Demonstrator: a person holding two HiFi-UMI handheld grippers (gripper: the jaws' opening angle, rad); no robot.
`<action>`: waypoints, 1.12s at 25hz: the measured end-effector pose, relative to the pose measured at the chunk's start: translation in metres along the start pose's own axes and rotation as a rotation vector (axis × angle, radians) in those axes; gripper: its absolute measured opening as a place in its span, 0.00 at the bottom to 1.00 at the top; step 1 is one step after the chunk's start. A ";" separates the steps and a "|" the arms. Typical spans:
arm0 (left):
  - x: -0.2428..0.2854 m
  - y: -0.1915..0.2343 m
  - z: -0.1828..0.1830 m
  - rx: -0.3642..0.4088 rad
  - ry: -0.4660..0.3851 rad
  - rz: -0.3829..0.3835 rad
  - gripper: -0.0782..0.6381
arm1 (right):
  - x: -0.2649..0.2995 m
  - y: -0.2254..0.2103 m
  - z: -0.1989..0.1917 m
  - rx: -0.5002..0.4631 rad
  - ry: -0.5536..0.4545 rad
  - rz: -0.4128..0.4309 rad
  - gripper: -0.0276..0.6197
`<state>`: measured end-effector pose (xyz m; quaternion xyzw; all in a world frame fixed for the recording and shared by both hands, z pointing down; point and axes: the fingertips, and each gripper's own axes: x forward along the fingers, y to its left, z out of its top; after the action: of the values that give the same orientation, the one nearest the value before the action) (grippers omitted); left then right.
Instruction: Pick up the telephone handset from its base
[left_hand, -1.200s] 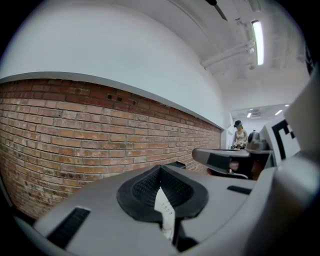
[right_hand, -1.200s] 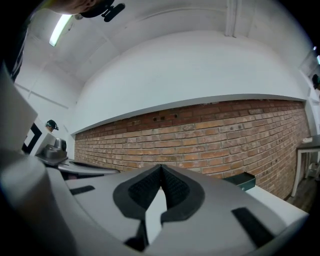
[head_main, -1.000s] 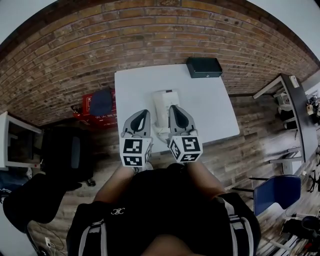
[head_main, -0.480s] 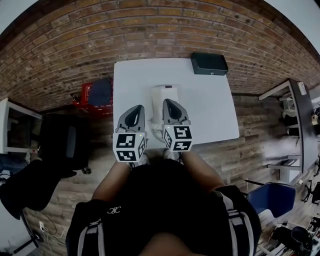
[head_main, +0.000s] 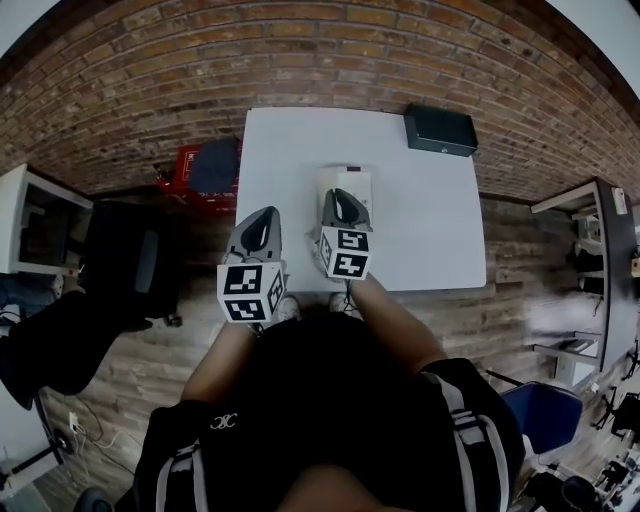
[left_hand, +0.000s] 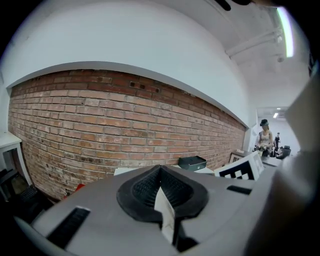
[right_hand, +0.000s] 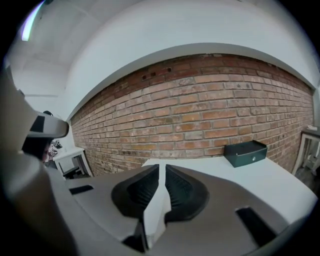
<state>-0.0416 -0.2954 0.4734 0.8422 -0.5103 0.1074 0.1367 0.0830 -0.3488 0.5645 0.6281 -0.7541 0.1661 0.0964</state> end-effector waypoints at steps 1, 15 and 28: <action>-0.002 0.003 -0.001 -0.002 0.001 0.009 0.11 | 0.006 0.001 -0.006 -0.001 0.020 0.006 0.05; -0.021 0.048 -0.008 -0.042 0.006 0.135 0.11 | 0.063 -0.012 -0.072 -0.024 0.232 -0.077 0.36; -0.023 0.059 -0.010 -0.054 0.015 0.176 0.11 | 0.091 -0.021 -0.118 0.035 0.468 -0.122 0.36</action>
<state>-0.1051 -0.2991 0.4828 0.7893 -0.5840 0.1117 0.1534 0.0788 -0.3920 0.7088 0.6182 -0.6690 0.3142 0.2674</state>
